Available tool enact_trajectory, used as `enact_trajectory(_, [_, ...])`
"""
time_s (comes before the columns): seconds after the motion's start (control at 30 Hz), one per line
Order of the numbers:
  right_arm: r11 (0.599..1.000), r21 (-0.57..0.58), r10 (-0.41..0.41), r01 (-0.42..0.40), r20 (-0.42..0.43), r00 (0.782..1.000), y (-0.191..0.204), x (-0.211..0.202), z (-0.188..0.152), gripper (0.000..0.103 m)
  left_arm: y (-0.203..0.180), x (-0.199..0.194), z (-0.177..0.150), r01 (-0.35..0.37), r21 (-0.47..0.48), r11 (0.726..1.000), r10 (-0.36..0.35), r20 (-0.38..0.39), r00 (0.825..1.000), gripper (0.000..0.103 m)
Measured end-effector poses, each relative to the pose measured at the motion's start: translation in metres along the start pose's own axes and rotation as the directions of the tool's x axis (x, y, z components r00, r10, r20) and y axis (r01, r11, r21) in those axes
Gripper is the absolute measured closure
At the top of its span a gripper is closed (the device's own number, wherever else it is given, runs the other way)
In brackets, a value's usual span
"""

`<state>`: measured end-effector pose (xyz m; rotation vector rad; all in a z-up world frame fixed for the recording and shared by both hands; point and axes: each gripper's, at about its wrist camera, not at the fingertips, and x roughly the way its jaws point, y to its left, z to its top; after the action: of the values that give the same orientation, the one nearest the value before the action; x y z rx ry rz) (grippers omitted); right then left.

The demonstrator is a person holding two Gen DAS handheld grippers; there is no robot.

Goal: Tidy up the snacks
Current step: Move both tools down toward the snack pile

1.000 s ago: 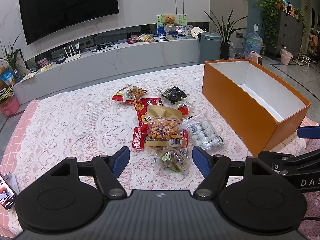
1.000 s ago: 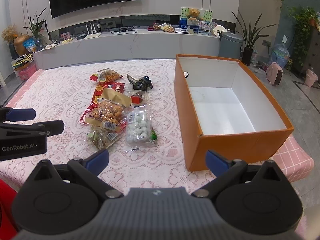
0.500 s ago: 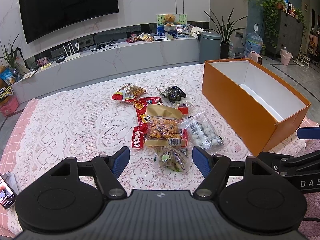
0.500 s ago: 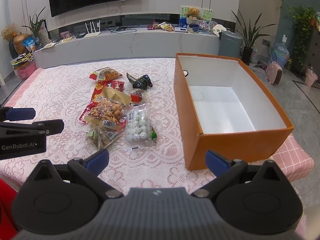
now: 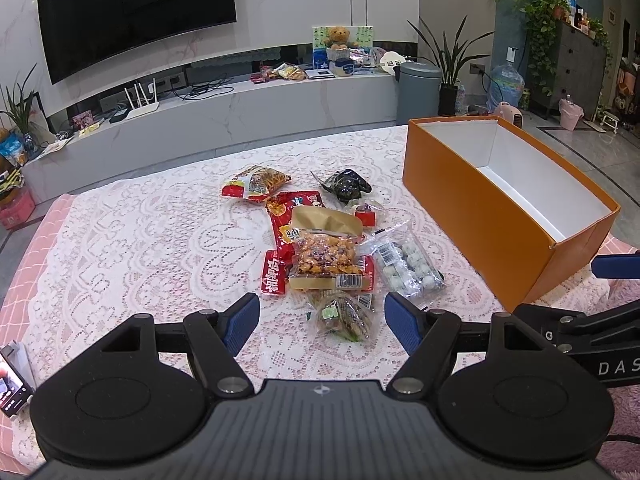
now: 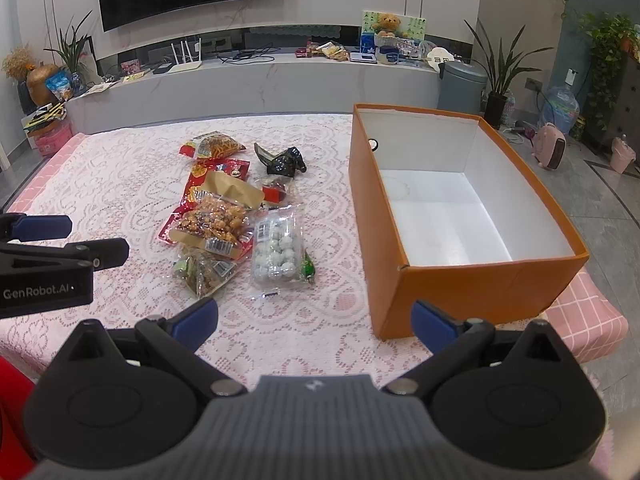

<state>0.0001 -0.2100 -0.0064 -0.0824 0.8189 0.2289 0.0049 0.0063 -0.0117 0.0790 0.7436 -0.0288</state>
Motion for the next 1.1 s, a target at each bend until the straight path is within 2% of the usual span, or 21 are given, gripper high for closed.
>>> enact_trajectory(0.03, [1.0,0.0,0.0,0.0,0.001,1.0,0.0,0.0,0.0,0.003,0.001,0.0,0.0,0.001,-0.002,1.0,-0.001,0.0,1.0,0.019])
enact_trajectory(0.13, [1.0,-0.004,-0.002,0.002,0.009,1.0,0.001,0.001,-0.002,0.003,0.001,0.002,-0.002,0.013,0.008,1.0,-0.013,-0.011,1.0,0.032])
enact_trajectory(0.23, [1.0,-0.018,0.009,-0.008,0.039,0.999,0.004,0.0,-0.005,0.005,0.004,0.004,-0.004,0.017,0.015,1.0,-0.017,-0.02,1.0,0.04])
enact_trajectory(0.27, [1.0,-0.022,0.017,-0.015,0.053,0.998,0.006,0.0,-0.005,0.011,0.004,0.005,-0.005,0.016,0.02,1.0,-0.015,-0.021,1.0,0.044])
enact_trajectory(0.33, [0.999,-0.037,0.036,-0.033,0.061,0.997,0.01,0.002,-0.005,0.016,0.006,0.007,-0.007,0.02,0.021,1.0,-0.019,-0.032,0.999,0.049])
enact_trajectory(0.4, [0.998,-0.05,0.046,-0.042,0.062,0.997,0.014,0.006,-0.004,0.017,0.01,0.01,-0.009,0.04,0.009,0.999,-0.04,-0.045,0.998,0.049])
enact_trajectory(0.47, [0.996,-0.063,0.069,-0.065,0.069,0.995,0.018,0.011,-0.004,0.028,0.016,0.014,-0.011,0.084,-0.013,0.996,-0.085,-0.041,0.996,0.049])
enact_trajectory(0.57, [0.994,-0.068,0.091,-0.086,0.065,0.994,0.022,0.022,-0.003,0.029,0.028,0.023,-0.016,0.125,-0.096,0.988,-0.127,-0.02,0.992,0.049])
enact_trajectory(0.63, [0.993,-0.071,0.102,-0.097,0.07,0.992,0.025,0.032,-0.003,0.032,0.031,0.029,-0.017,0.137,-0.109,0.985,-0.141,-0.03,0.99,0.05])
enact_trajectory(0.7, [0.993,-0.076,0.097,-0.092,0.067,0.993,0.028,0.043,-0.002,0.037,0.034,0.036,-0.016,0.159,-0.123,0.98,-0.166,-0.042,0.985,0.06])
enact_trajectory(0.73, [0.993,-0.079,0.095,-0.089,0.072,0.993,0.029,0.049,-0.001,0.044,0.036,0.039,-0.014,0.19,-0.145,0.971,-0.198,-0.041,0.979,0.065])
enact_trajectory(0.77, [0.993,-0.08,0.092,-0.086,0.074,0.993,0.029,0.055,0.0,0.053,0.039,0.044,-0.013,0.23,-0.166,0.959,-0.24,-0.038,0.97,0.065])
enact_trajectory(0.83, [0.994,-0.073,0.083,-0.079,0.062,0.995,0.028,0.068,0.004,0.067,0.04,0.051,-0.009,0.238,-0.175,0.955,-0.249,-0.042,0.968,0.065])
enact_trajectory(0.9, [0.994,-0.066,0.096,-0.092,0.056,0.994,0.026,0.08,0.009,0.069,0.037,0.06,-0.005,0.21,-0.145,0.967,-0.218,-0.038,0.975,0.062])
enact_trajectory(0.93, [0.994,-0.063,0.098,-0.095,0.052,0.994,0.026,0.087,0.013,0.068,0.037,0.064,-0.003,0.196,-0.141,0.971,-0.202,-0.031,0.979,0.051])
enact_trajectory(0.97, [0.994,-0.056,0.097,-0.094,0.051,0.994,0.024,0.091,0.016,0.065,0.037,0.068,-0.002,0.187,-0.145,0.972,-0.192,-0.026,0.981,0.035])
enact_trajectory(1.0, [0.994,-0.051,0.096,-0.093,0.055,0.994,0.023,0.096,0.019,0.062,0.038,0.073,-0.001,0.186,-0.16,0.969,-0.191,-0.019,0.981,0.029])
enact_trajectory(1.07, [0.995,-0.059,0.086,-0.082,0.079,0.993,0.022,0.104,0.024,0.045,0.042,0.083,-0.001,0.206,-0.193,0.959,-0.212,-0.01,0.977,0.027])
enact_trajectory(1.1, [0.995,-0.072,0.076,-0.069,0.091,0.993,0.023,0.109,0.025,0.043,0.044,0.089,0.0,0.21,-0.208,0.955,-0.218,-0.018,0.976,0.027])
